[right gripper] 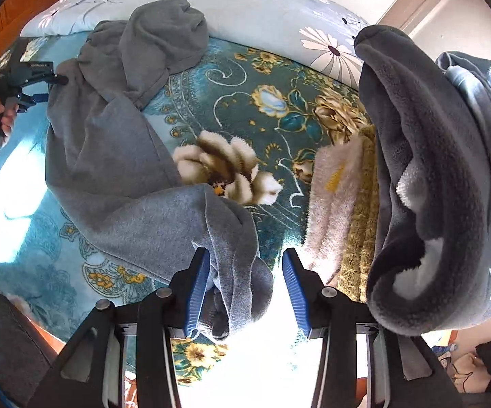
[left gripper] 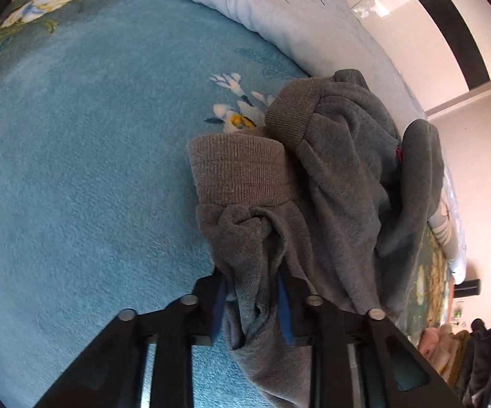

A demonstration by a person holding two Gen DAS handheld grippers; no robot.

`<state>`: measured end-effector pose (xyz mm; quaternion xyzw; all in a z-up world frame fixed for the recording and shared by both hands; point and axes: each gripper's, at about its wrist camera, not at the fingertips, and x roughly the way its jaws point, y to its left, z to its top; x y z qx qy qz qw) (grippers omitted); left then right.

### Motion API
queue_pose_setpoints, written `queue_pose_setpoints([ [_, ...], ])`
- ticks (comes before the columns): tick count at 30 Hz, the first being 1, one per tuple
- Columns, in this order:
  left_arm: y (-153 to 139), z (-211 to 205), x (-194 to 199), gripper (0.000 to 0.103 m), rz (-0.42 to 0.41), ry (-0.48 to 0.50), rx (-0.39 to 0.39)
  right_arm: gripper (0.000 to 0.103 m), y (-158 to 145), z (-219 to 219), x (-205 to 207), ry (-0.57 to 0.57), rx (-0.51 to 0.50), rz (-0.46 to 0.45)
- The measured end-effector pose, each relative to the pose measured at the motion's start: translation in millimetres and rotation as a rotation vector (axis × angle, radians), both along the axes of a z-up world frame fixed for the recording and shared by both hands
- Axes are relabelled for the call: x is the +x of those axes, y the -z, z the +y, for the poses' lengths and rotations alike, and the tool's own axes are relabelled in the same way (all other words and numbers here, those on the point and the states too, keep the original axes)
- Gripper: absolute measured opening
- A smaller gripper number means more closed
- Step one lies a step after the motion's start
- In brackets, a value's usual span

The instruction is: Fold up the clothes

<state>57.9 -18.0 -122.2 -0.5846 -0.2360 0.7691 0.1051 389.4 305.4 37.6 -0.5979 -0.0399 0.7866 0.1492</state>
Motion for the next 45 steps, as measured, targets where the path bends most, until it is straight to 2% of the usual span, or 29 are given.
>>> queue_pose_setpoints([
  [2,-5,-6,2,0.014,0.018,-0.010,-0.016,0.045,-5,5,-5,0.036,-0.049,0.021],
  [6,-28,-45,10,0.013,0.068,-0.126,-0.047,0.045,-11,17,-10,0.117,-0.119,0.046],
  [12,-86,-146,37,0.012,0.179,-0.288,-0.131,0.045,-10,12,5,0.109,-0.080,0.053],
  [14,-107,-185,52,0.012,0.223,-0.325,-0.189,0.045,-4,7,7,0.101,-0.100,0.054],
  [16,-127,-229,72,0.012,0.264,-0.380,-0.287,0.045,2,-5,0,0.067,-0.139,0.064],
  [19,-136,-304,108,0.012,0.244,-0.510,-0.368,0.045,10,-23,-12,0.016,-0.197,0.079],
  [21,-135,-347,141,0.012,0.209,-0.593,-0.386,0.045,16,-35,-19,-0.018,-0.236,0.089],
  [23,-126,-373,170,0.012,0.169,-0.656,-0.395,0.045,22,-47,-27,-0.052,-0.274,0.099],
  [27,-94,-393,210,0.013,0.094,-0.697,-0.347,0.046,33,-71,-41,-0.120,-0.351,0.118],
  [31,-72,-379,224,0.013,0.056,-0.695,-0.336,0.052,63,-91,-24,-0.189,-0.396,0.048],
  [38,-69,-366,229,0.013,0.049,-0.685,-0.328,0.054,94,-135,-21,-0.406,-0.286,0.024],
  [42,-71,-371,232,0.013,0.056,-0.696,-0.297,0.054,115,-148,-28,-0.452,-0.196,-0.039],
  [43,-72,-372,233,0.013,0.059,-0.701,-0.290,0.046,118,-147,-30,-0.448,-0.199,-0.060],
  [44,-72,-373,233,0.013,0.063,-0.703,-0.286,0.023,121,-145,-31,-0.444,-0.201,-0.081],
  [45,-72,-374,233,0.013,0.066,-0.703,-0.284,0.016,119,-141,-34,-0.420,-0.209,-0.088],
])
